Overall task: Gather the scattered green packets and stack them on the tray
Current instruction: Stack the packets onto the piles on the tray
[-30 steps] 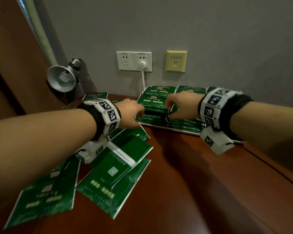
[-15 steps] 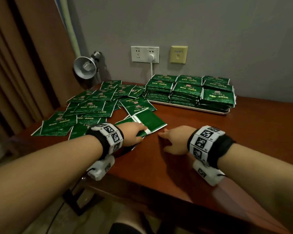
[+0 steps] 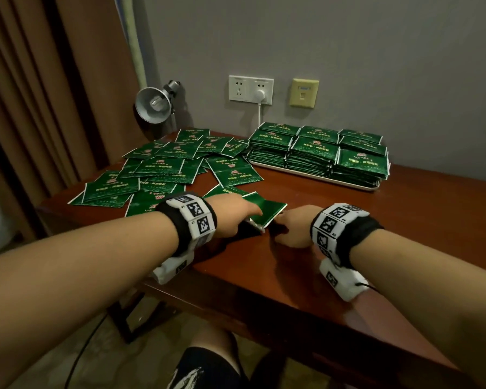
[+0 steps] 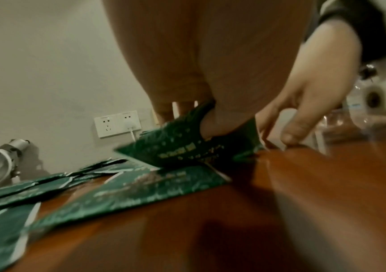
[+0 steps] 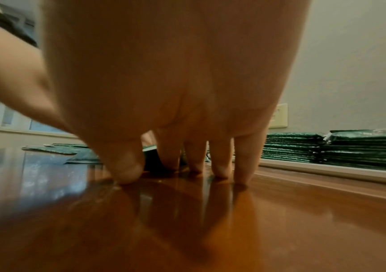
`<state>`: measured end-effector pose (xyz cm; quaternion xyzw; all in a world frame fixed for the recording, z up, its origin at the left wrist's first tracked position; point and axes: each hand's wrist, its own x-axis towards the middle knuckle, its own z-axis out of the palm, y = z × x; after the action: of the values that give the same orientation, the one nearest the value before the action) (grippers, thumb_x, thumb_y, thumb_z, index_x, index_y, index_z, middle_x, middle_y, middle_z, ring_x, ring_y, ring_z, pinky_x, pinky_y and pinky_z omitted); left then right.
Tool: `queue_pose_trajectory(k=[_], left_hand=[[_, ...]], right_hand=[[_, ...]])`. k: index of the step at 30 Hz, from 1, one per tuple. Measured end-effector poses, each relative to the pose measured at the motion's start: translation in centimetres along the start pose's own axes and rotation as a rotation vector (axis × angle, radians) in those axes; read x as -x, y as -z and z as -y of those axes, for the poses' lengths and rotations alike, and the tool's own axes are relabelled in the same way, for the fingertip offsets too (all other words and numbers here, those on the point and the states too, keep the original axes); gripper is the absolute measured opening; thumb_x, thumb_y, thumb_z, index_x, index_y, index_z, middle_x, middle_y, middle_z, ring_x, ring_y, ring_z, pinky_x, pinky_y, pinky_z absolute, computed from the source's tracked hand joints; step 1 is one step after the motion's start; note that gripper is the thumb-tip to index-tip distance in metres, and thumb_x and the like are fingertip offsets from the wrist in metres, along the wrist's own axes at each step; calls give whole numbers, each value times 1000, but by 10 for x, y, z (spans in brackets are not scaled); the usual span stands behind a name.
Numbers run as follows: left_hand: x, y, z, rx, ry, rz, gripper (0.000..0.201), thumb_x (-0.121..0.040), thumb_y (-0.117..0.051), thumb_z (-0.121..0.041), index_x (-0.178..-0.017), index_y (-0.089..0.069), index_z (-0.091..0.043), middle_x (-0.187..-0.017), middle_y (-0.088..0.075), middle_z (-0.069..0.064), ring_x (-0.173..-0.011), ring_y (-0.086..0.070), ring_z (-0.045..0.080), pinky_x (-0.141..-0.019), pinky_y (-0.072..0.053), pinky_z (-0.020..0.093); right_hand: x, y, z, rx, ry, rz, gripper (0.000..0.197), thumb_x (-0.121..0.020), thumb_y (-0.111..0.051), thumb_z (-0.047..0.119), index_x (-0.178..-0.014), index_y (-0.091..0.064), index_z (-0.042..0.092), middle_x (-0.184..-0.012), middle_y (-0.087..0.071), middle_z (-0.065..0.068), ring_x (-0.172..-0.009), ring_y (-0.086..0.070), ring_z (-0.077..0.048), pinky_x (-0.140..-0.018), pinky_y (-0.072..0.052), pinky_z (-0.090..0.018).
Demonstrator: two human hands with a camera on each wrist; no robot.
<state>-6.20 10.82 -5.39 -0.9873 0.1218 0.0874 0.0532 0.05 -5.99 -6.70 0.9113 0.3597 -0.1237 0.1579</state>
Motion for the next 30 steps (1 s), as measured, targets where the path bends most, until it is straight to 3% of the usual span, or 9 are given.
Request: queue_pose_trajectory(k=[3,5,7,9,12,18,23,27,30], left_hand=[[-3,18,0,-79,-39,-129,47,-86,-54,-2,-124,-58,-30,-110,-59,-3,-101,-52,17,-77,-41,30],[-10,26,-2,-181,-116,-206,34,-86,-58,-8,-112,-64,-29,-108,-61,-7,-107,-49,18,-93,-38,35],[-21,26,-5,-273,-143,-265,35,-86,-62,-15,-118,-60,-30,-119,-58,-7,-119,-43,21,-112,-25,46],[-31,22,-6,-266,-50,-288,52,-84,-68,-23,-132,-49,-28,-131,-49,1,-126,-37,25,-114,-23,50],[-41,12,-2,-147,87,-189,70,-81,-73,-34,-141,-39,-23,-137,-44,7,-128,-37,28,-110,-33,46],[-45,8,5,-97,-38,24,80,-85,-65,-10,-149,-27,-38,-158,-21,-3,-140,-22,28,-115,-27,43],[-60,14,-1,-115,-44,31,40,-80,-73,-30,-116,-55,-27,-128,-52,-3,-119,-37,24,-99,-39,39],[-58,29,8,-23,33,-74,15,-82,-70,-27,-90,-58,-23,-95,-59,-3,-94,-51,20,-77,-48,34],[-45,49,26,59,148,-174,15,-82,-67,-20,-79,-52,-18,-81,-57,2,-79,-56,23,-64,-46,31]], right_hand=[[0,-1,0,-8,-6,15,51,-90,-44,46,-139,-40,32,-131,-58,-3,-112,-58,-30,-93,-49,-39],[0,0,0,-20,-3,23,48,-88,-44,46,-135,-42,33,-122,-62,-2,-103,-61,-30,-89,-52,-41],[0,1,0,-11,5,34,46,-90,-44,47,-134,-42,32,-117,-62,-3,-97,-61,-30,-86,-53,-42],[0,1,-2,-16,7,36,47,-91,-45,47,-136,-41,31,-118,-61,-3,-97,-61,-30,-85,-53,-41],[0,0,-3,-13,4,26,49,-90,-46,47,-136,-41,30,-120,-61,-4,-103,-60,-30,-88,-52,-41],[-3,-2,-3,23,5,29,49,-91,-45,49,-134,-45,25,-120,-60,-4,-103,-60,-30,-87,-51,-40],[-1,-4,-7,3,44,23,50,-95,-42,45,-143,-36,32,-140,-49,-6,-113,-56,-32,-89,-48,-37],[0,-2,-6,-25,48,59,59,-95,-41,44,-150,-21,41,-159,-25,0,-130,-47,-31,-98,-46,-39],[-3,11,-2,-55,29,104,53,-94,-49,42,-144,-42,28,-141,-51,-6,-117,-57,-29,-92,-50,-35]])
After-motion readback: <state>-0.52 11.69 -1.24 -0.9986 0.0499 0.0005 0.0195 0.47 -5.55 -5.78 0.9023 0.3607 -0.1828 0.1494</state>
